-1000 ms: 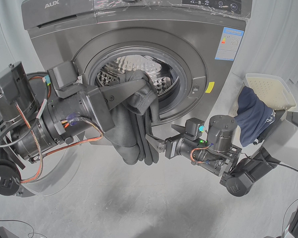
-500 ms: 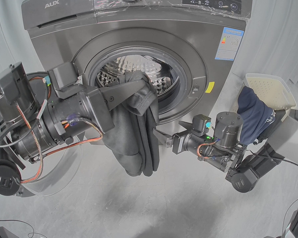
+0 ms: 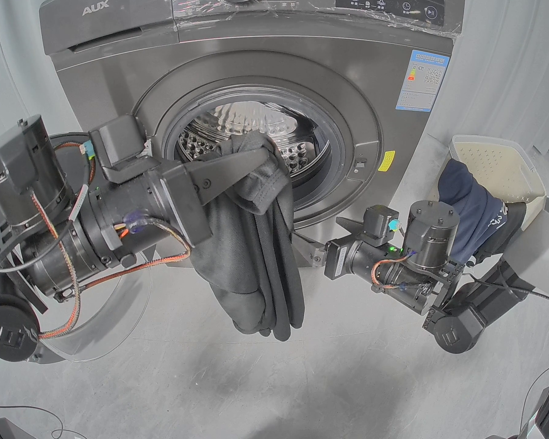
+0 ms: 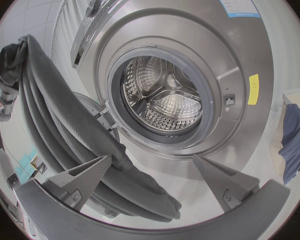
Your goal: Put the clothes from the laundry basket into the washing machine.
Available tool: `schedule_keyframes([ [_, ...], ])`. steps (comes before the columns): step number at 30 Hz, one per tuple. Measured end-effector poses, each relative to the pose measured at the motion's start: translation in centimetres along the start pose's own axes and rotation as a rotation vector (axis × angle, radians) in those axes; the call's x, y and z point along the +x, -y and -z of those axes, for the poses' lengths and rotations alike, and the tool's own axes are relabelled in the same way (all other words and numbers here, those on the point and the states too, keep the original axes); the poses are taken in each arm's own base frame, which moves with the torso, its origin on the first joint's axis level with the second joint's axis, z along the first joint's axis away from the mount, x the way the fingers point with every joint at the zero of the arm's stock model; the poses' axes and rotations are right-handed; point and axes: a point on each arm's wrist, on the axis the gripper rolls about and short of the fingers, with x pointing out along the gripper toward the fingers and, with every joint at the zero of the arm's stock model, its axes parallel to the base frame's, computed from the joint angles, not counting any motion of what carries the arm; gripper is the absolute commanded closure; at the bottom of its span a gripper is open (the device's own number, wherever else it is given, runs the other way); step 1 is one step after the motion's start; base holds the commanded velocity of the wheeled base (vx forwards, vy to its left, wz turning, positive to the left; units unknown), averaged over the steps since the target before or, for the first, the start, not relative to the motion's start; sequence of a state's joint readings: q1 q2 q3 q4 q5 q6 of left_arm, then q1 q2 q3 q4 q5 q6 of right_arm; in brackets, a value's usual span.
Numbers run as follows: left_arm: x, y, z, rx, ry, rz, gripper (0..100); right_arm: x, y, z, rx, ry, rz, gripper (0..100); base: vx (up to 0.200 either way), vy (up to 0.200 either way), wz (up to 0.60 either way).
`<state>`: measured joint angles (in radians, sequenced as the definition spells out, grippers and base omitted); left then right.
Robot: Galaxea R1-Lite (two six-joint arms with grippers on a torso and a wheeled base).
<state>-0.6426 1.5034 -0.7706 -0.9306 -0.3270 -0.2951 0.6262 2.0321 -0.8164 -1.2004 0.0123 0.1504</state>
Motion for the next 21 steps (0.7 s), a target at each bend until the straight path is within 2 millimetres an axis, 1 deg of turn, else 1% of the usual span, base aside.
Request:
schedule_keyframes([
  [8,0.2,0.0,0.0,0.001,0.001,0.001,100,0.4,-1.1,1.5,0.0,-0.033,-0.028,0,0.0,0.0,0.0],
  [16,0.2,-0.1,0.0,0.002,0.002,0.001,100,1.6,-1.4,1.5,-0.001,-0.006,-0.035,0,0.0,0.0,0.0],
  [21,0.2,-0.1,0.0,0.002,0.001,0.0,100,1.9,-2.1,1.9,-0.002,-0.013,-0.053,0,0.0,0.0,0.0],
])
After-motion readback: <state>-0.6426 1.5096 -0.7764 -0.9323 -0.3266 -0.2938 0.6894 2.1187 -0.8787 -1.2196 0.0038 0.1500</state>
